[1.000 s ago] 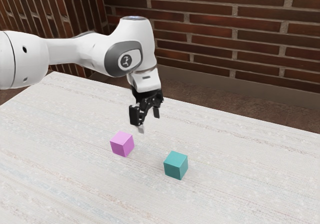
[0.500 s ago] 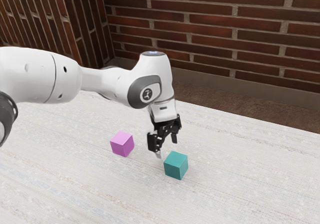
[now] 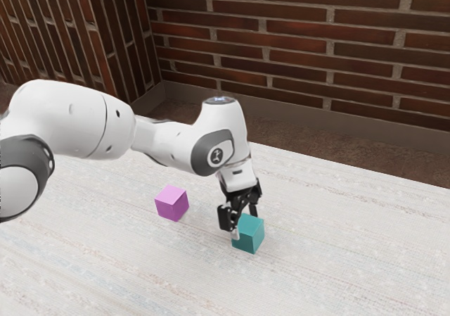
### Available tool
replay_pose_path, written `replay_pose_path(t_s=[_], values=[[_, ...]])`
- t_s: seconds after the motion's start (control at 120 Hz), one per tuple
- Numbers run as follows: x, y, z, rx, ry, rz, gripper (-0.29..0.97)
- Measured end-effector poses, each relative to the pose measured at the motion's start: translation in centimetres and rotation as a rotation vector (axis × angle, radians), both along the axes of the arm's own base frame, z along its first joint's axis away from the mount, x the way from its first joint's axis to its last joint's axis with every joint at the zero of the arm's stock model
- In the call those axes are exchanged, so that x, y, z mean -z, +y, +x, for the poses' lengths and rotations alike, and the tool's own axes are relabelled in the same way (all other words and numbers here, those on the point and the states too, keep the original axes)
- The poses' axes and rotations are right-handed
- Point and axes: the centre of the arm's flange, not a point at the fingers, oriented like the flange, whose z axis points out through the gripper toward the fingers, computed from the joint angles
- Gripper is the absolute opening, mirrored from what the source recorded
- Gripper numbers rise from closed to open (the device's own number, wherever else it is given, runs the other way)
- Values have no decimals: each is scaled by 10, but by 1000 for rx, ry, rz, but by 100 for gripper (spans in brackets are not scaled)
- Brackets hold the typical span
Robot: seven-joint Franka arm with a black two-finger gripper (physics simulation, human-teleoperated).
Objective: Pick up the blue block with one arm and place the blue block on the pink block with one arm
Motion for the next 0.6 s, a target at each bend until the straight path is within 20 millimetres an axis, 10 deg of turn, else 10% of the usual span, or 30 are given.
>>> replay_pose_path(t_s=[0.35, 0.6], values=[[20, -3, 2, -6, -9, -10, 36], [-22, 0, 1, 0, -78, -22, 30]])
